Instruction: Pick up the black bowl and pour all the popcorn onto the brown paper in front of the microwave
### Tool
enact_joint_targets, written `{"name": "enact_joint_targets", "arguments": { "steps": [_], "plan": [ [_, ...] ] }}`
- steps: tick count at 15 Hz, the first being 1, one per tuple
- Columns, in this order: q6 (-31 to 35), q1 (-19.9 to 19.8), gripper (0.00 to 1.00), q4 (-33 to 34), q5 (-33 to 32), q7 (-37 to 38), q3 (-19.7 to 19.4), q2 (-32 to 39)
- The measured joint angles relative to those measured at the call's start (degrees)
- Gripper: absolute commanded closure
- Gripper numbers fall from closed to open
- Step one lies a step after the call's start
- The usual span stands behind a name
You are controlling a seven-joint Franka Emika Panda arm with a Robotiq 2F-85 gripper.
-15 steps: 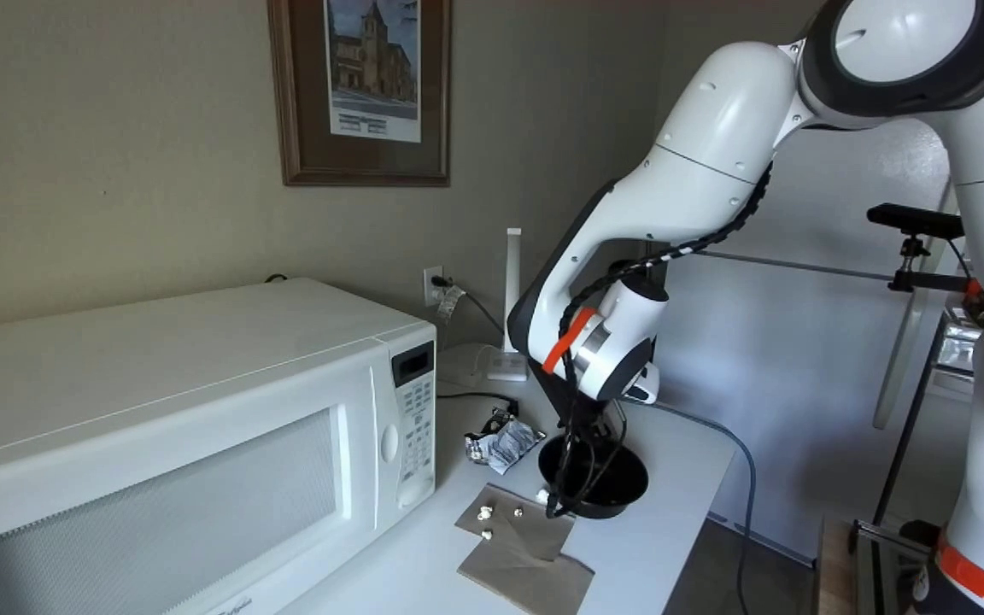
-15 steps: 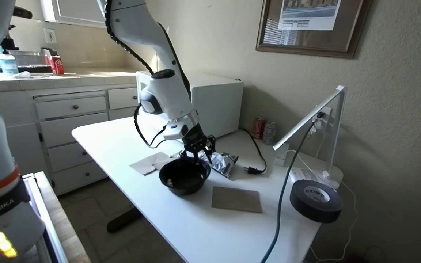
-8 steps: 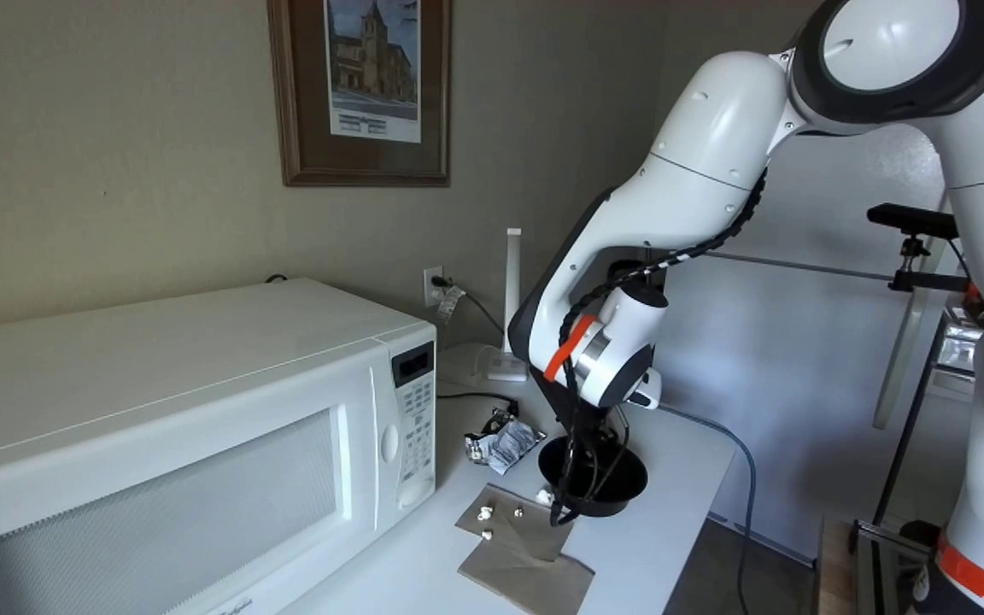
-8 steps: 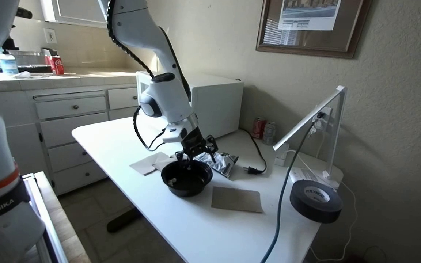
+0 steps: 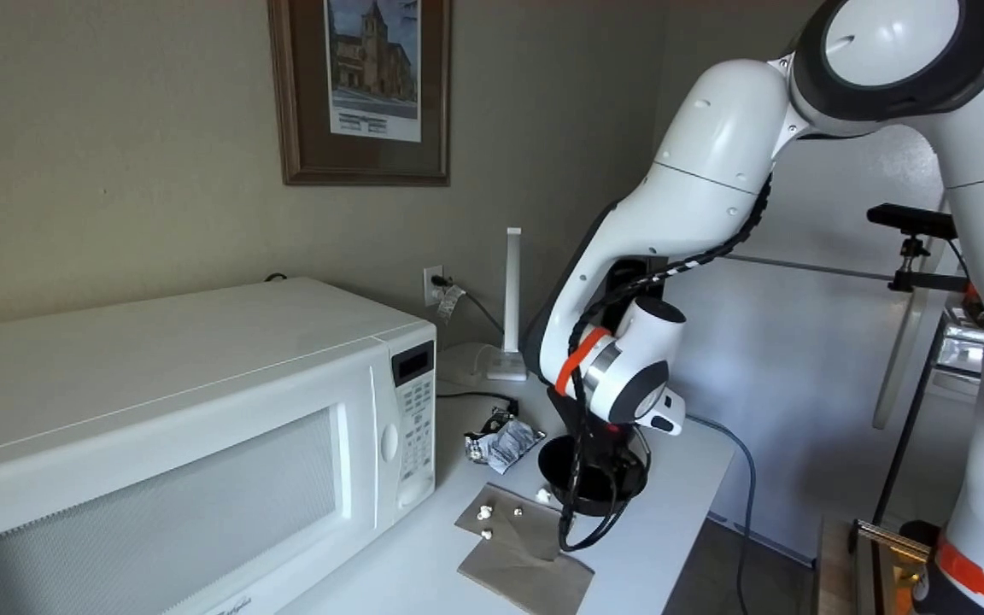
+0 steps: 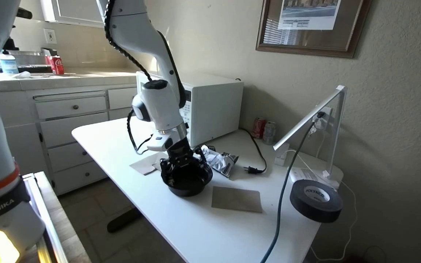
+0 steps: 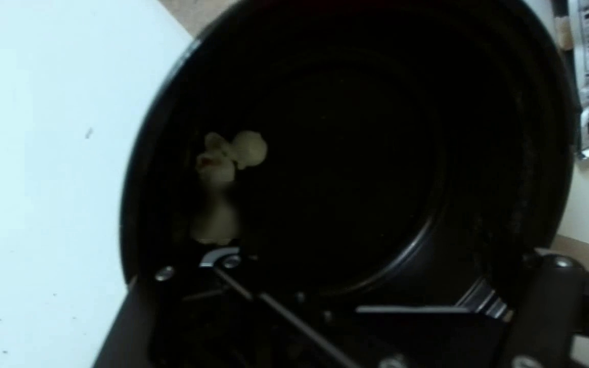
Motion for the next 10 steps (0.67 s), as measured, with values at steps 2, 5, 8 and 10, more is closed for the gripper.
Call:
{"name": "enact_joint_targets", "arguments": {
  "steps": [2, 5, 8, 10],
  "plan": [
    [0.0, -1.5, 0.0, -0.4, 0.4, 0.0, 1.8, 0.0],
    [0.0, -2.0, 0.0, -0.4, 0.4, 0.0, 2.3, 0.0],
    [0.0, -2.0, 0.0, -0.4, 0.5, 0.0, 2.3, 0.0],
    [0.0, -2.0, 0.0, -0.4, 0.5, 0.0, 2.4, 0.0]
  ]
}}
